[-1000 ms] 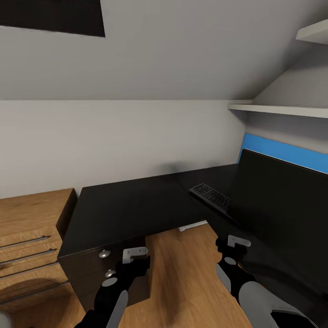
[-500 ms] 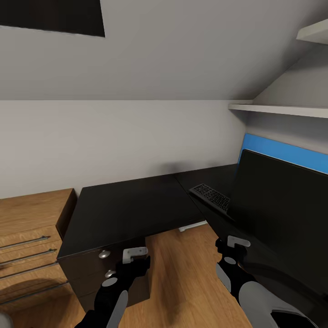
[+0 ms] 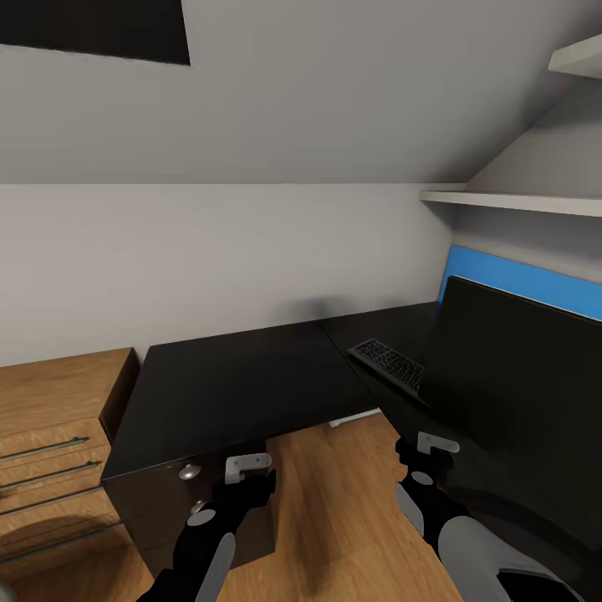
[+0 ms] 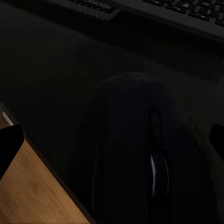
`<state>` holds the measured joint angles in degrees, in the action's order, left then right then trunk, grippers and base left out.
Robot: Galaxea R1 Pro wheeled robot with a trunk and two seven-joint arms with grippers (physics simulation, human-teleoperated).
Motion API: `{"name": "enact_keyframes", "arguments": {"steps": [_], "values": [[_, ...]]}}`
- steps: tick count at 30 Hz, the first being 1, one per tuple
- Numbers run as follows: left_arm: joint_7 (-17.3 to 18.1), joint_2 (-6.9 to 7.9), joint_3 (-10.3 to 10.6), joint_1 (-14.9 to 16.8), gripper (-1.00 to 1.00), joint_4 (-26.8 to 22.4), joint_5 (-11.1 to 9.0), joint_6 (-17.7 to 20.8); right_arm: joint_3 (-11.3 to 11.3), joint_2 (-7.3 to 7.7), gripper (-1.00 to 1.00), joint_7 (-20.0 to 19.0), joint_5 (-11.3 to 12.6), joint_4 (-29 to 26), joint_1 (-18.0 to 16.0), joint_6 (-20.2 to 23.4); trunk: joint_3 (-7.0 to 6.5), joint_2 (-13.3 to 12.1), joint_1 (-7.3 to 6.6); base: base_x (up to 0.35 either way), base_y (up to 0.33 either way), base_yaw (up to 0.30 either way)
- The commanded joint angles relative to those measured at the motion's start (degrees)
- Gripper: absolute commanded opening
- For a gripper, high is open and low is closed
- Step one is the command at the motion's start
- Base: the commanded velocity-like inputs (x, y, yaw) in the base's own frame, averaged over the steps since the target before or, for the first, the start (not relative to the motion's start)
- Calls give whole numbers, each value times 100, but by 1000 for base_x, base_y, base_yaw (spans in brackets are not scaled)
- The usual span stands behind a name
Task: In the bedroom, organize the workspace by keeping the computer under the desk, ensuring the monitor is on the desk, placing the keyboard on the desk next to the monitor, placing the mouse on the desk next to the keyboard, moving the folder from the swivel chair onto the desk next to the mouse, stacking the notebook on top of the folder with the pen on top of the notebook, and positioning the swivel chair next to the desk.
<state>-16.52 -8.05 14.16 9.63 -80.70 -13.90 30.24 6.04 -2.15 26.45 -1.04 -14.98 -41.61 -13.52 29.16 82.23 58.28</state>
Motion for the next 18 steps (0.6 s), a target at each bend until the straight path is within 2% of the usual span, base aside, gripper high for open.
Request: {"name": "enact_keyframes", "arguments": {"steps": [1, 18], "values": [[-53, 2, 8, 4, 100, -7, -61, 17, 42, -5, 100, -8, -10, 5, -5, -36, 6, 3, 0, 3, 0, 0], [-53, 0, 14, 4, 100, -7, -61, 17, 41, -5, 100, -8, -10, 4, -5, -36, 6, 3, 0, 0, 0, 0]]}}
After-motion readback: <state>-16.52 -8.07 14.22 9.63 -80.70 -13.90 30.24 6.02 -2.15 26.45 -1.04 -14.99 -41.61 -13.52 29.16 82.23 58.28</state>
